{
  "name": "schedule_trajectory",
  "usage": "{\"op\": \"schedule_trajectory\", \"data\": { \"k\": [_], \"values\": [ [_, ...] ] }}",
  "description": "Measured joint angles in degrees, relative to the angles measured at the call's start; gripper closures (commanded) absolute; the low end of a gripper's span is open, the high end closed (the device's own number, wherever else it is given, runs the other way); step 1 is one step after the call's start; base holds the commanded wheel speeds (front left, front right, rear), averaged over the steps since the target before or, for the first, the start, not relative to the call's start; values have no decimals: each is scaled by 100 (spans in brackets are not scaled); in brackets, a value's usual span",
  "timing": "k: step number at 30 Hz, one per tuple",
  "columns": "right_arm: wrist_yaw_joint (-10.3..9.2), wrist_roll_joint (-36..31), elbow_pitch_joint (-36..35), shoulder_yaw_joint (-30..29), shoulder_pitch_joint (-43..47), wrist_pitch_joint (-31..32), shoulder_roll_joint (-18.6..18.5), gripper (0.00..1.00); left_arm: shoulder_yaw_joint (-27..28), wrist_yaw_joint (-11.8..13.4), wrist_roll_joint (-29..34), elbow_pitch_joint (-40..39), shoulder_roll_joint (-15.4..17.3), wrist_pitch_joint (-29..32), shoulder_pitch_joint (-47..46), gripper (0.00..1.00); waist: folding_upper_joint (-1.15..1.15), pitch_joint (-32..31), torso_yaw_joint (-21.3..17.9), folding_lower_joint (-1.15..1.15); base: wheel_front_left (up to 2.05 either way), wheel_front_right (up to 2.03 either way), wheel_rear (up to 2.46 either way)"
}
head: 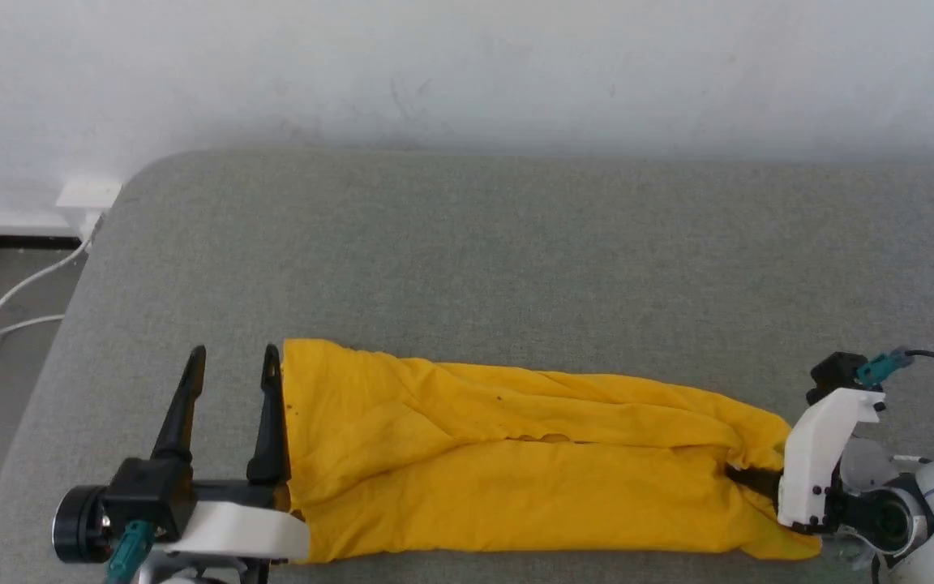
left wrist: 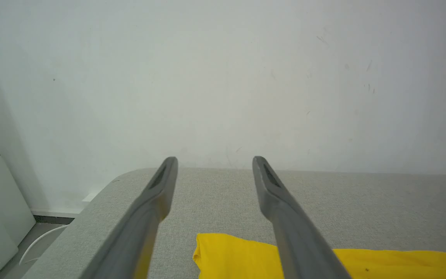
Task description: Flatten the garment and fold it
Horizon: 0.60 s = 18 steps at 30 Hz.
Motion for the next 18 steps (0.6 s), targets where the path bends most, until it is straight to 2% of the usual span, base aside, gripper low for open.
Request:
{"op": "schedule_trajectory", "data": {
  "k": [5, 10, 14, 18],
  "values": [
    [2, -26, -363, 187, 161, -308, -93, 100, 133, -84, 97, 157, -19, 1, 211, 0, 0, -181, -48, 0, 0, 0, 0],
    [7, -47, -701, 147, 296, -454, -486, 100, 220, -138, 103, 289, -22, 0, 419, 0, 0, -358, -126, 0, 0, 0, 0],
    [8, -88, -827, -116, 414, -453, -772, 100, 280, -179, 103, 330, -42, 0, 523, 0, 0, -443, -221, 0, 0, 0, 0],
    [8, -193, -808, -633, 627, -444, -1051, 100, 308, -180, 102, 348, -122, 1, 585, 0, 0, -506, -306, 0, 0, 0, 0]
  ]
}}
